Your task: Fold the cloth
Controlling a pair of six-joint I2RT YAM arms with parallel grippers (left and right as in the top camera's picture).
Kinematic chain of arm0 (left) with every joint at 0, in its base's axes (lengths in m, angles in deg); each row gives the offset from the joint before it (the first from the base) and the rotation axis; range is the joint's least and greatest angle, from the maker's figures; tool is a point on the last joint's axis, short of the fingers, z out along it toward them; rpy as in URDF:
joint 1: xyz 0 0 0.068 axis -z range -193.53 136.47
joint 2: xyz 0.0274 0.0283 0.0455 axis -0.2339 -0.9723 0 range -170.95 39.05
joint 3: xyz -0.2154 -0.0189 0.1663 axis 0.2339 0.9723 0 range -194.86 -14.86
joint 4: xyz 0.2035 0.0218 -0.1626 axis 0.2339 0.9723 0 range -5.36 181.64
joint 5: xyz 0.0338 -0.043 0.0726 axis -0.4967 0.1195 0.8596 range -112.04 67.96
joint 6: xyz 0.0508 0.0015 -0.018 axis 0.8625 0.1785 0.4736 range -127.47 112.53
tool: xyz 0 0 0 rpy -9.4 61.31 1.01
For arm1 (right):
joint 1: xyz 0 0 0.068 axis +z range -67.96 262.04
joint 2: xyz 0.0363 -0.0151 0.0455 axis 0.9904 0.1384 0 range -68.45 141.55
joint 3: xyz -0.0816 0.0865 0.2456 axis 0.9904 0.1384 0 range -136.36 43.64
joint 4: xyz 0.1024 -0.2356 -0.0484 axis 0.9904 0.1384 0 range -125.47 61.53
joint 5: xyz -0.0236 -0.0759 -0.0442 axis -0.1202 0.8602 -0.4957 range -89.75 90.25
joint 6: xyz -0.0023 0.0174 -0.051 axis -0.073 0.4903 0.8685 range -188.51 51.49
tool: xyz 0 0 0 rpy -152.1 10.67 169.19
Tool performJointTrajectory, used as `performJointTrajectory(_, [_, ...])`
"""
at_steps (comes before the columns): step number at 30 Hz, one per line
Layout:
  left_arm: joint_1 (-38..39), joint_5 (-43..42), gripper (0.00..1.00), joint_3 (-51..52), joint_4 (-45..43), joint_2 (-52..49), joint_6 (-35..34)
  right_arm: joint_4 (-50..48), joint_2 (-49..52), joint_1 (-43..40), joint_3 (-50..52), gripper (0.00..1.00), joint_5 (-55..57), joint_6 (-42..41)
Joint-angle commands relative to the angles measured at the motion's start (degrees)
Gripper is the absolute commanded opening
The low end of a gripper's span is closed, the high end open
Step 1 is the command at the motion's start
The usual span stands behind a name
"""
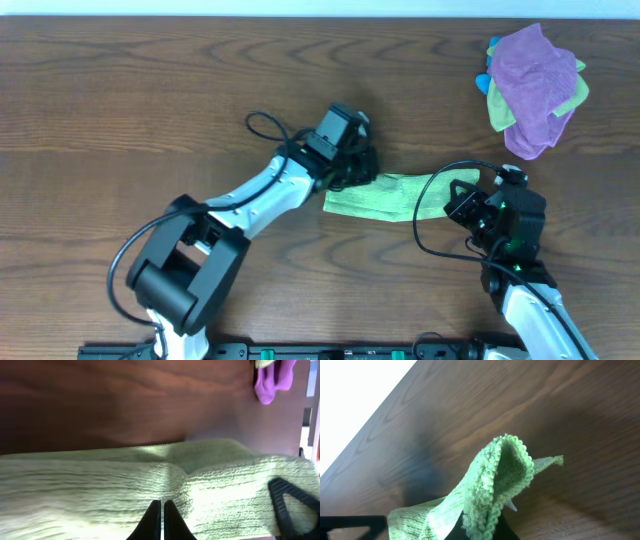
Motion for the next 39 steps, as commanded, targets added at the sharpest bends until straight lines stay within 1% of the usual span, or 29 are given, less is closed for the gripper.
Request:
performJointTrajectory(1, [0.9, -3.0, 0.05, -0.9, -0.2, -3.8, -2.7, 0.1, -0.5, 0.6, 0.0, 0.01, 0.1, 1.0])
performJointTrajectory(8, [1.2, -3.7, 0.05, -0.9, -1.1, -7.2, -2.7, 0.1, -0.5, 0.6, 0.0, 0.01, -1.0, 1.0])
performJointTrajectory(16, [1.9, -3.5, 0.06, -0.9, -2.5, -11.2, -2.9, -1.0, -0.5, 0.6, -0.2, 0.01, -5.8, 0.1])
performJointTrajectory(19, [1.9, -3.3, 0.06, -0.9, -3.5, -11.2, -2.9, -2.4, -0.5, 0.9, -0.2, 0.01, -8.3, -2.2])
performJointTrajectory(24, [1.9, -3.3, 0.06, -0.9, -4.0, -11.2, -2.9, -7.2, -0.5, 5.4, -0.2, 0.01, -8.7, -6.4])
performJointTrajectory(27, [1.9, -3.3, 0.06, -0.9, -4.0, -11.1, -2.9, -9.0, -0.5, 9.8, -0.2, 0.01, -6.2, -9.1])
performJointTrajectory(33, [0.8, -5.9, 0.06, -1.3, -3.9, -10.4, -2.8, -9.2, -0.3, 18.1, -0.2, 0.01, 0.5, -9.8])
performJointTrajectory(36, [-0.4, -5.7, 0.05, -1.3, -2.4, -8.4, -1.9, -9.2, -0.1, 19.6, -0.2, 0.01, 2.4, -10.0])
performJointTrajectory(39, [-2.1, -5.6, 0.06, -1.3, 0.0, -5.3, 1.0, -9.2, -0.1, 19.7, -0.2, 0.01, 2.8, -9.9])
